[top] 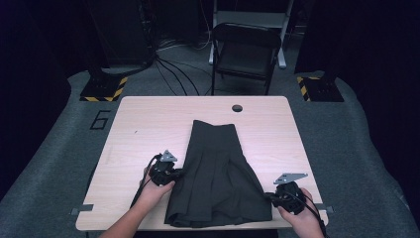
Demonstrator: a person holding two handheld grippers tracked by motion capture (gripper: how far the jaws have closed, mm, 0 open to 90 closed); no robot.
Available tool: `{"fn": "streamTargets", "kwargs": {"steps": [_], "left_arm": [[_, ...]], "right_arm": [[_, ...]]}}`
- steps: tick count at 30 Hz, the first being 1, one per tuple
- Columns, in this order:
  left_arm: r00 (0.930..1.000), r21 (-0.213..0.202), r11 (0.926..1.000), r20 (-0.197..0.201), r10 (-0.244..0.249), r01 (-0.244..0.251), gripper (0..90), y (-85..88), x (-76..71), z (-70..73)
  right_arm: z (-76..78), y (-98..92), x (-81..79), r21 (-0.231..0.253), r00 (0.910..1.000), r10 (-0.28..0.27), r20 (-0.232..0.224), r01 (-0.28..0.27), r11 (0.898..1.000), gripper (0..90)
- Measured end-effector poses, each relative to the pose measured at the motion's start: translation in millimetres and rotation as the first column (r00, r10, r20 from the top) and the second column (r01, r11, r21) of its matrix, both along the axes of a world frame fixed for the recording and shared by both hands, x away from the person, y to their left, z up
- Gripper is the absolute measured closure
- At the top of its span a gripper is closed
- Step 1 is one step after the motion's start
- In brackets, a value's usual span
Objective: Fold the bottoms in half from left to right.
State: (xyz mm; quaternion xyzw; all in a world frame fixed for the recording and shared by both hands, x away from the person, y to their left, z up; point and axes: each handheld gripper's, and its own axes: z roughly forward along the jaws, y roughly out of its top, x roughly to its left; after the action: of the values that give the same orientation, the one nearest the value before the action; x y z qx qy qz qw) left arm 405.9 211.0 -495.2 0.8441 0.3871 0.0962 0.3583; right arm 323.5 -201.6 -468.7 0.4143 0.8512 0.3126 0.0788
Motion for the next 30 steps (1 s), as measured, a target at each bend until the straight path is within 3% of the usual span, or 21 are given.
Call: {"fn": "streamTargets", "kwargs": {"steps": [6,11,12,17,21,27,30], "left_arm": [[1.0000,0.021,0.9998,-0.004,-0.006,0.006,83.1,6.3,-9.4,2.5],[0.9999,0.032,0.9994,-0.011,-0.010,0.011,83.0,11.7,-17.2,5.4],[0.9998,0.034,0.9994,-0.014,-0.011,0.011,83.1,12.7,-18.0,6.0],[0.9998,0.050,0.9987,-0.021,0.000,0.001,83.0,12.8,-21.9,6.5],[0.9995,0.058,0.9982,-0.030,-0.012,0.014,82.8,14.7,-23.9,8.5],[0.9997,0.004,0.9997,-0.008,0.023,-0.023,73.5,17.2,-23.5,7.3],[0.9989,-0.043,0.9980,0.005,0.046,-0.046,65.9,19.1,-21.7,8.8]], "right_arm": [[-2.6,0.2,-9.1,0.033,0.9999,-0.001,-0.011,0.002,0.999,86.8],[-4.7,4.0,-16.4,0.038,0.9989,0.012,-0.046,-0.010,0.999,86.5],[-5.7,4.4,-16.4,0.041,0.9993,0.027,-0.027,-0.025,0.999,86.4],[-5.2,8.9,-20.1,0.029,0.9990,0.039,-0.022,-0.038,0.999,84.8],[-3.3,9.2,-19.2,0.048,0.9994,0.032,-0.016,-0.031,0.998,76.9],[4.0,14.8,-15.0,0.097,0.9999,0.004,0.017,-0.005,0.995,62.7],[4.5,20.9,-8.0,0.081,0.9992,0.009,0.039,-0.012,0.997,58.4]]}}
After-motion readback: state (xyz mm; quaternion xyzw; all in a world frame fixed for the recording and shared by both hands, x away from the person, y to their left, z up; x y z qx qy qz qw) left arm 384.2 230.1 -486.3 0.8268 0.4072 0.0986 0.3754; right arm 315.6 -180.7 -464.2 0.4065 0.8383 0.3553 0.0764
